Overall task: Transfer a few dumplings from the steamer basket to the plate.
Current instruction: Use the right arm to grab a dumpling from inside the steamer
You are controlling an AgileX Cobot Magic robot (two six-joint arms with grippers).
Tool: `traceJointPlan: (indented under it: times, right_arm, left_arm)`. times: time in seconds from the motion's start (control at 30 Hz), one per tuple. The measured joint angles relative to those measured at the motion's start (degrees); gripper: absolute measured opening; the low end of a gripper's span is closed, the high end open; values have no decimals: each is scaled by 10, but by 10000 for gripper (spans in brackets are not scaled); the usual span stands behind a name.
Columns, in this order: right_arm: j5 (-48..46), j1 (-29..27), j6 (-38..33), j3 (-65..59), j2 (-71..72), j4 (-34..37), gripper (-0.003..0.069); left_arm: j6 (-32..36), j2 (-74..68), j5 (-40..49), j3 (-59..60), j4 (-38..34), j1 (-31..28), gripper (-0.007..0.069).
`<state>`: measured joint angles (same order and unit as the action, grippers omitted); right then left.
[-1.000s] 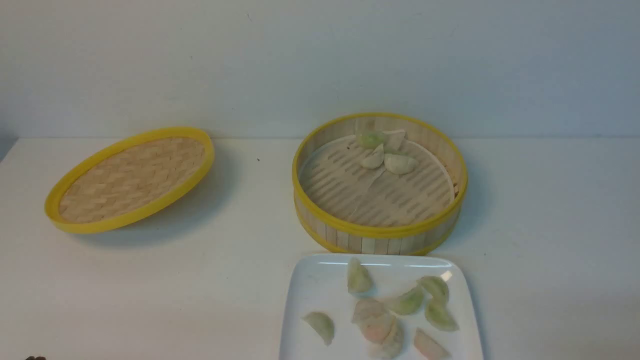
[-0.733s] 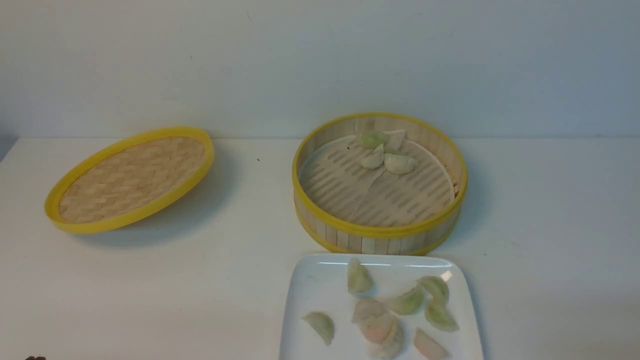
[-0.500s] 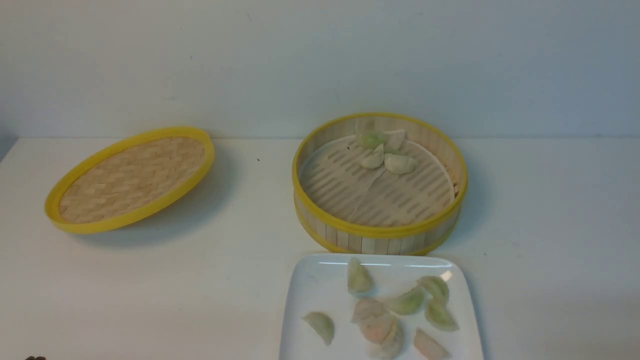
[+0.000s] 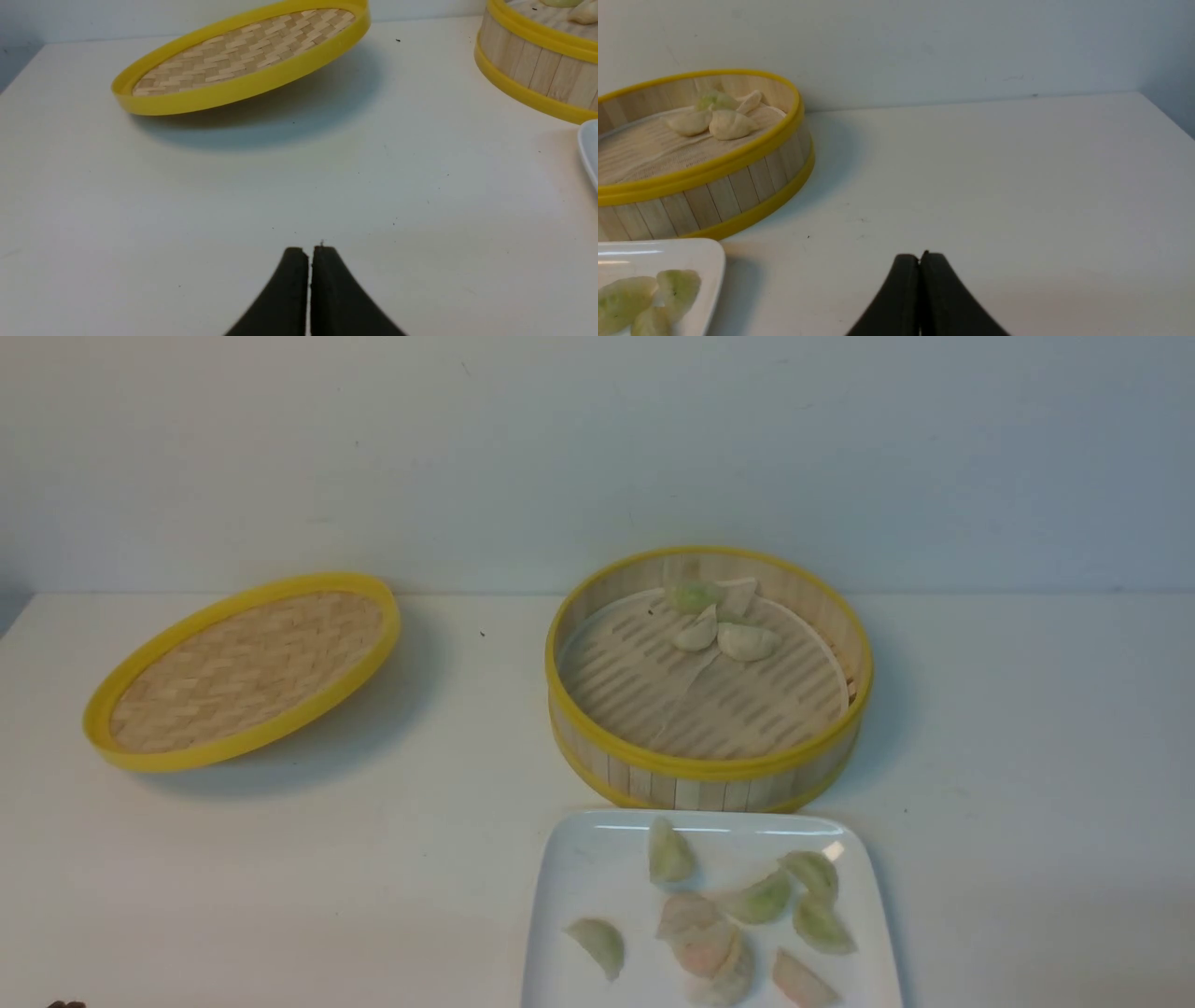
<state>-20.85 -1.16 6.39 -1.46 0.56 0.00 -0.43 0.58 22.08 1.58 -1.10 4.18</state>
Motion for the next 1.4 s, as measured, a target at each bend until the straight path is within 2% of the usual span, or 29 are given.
traceJointPlan:
  times: [0.2, 0.33, 0.43, 0.57, 0.73, 0.87, 1.0, 1.1, 1.17, 1.2, 1.23, 1.3, 1.4]
  right_arm:
    - [1, 0, 2, 0, 0, 0, -13]
    - [64, 0, 49, -3, 0, 112, -13]
    - [154, 0, 110, -3, 0, 249, -13]
    - [215, 0, 128, -3, 0, 358, -13]
    - [293, 0, 127, -3, 0, 417, -13]
    - [312, 7, 128, 21, 0, 422, -13]
    - [166, 34, 78, 199, -47, 300, -13]
    - [-15, 58, 36, 351, -170, 232, -13]
    - [-141, 73, -9, 448, -262, 207, -13]
    - [-153, 75, -14, 448, -262, 205, -13]
    - [-245, 83, -59, 514, -345, 195, -13]
    - [-310, 87, -111, 572, -424, 191, -13]
    - [-353, 87, -170, 647, -528, 187, -13]
  left_arm:
    - [0, 0, 0, 0, 0, 0, -6]
    - [0, 0, 0, 0, 0, 0, -6]
    - [0, 0, 0, 0, 0, 0, -6]
    - [0, 0, 0, 0, 0, 0, -6]
    - [0, 0, 0, 0, 0, 0, -6]
    - [0, 0, 0, 0, 0, 0, -6]
    - [0, 0, 0, 0, 0, 0, -6]
    - [0, 0, 0, 0, 0, 0, -6]
    - [0, 0, 0, 0, 0, 0, -6]
    - [0, 0, 0, 0, 0, 0, -6]
    - [0, 0, 0, 0, 0, 0, -6]
    - [0, 0, 0, 0, 0, 0, -6]
    - [0, 0, 0, 0, 0, 0, -6]
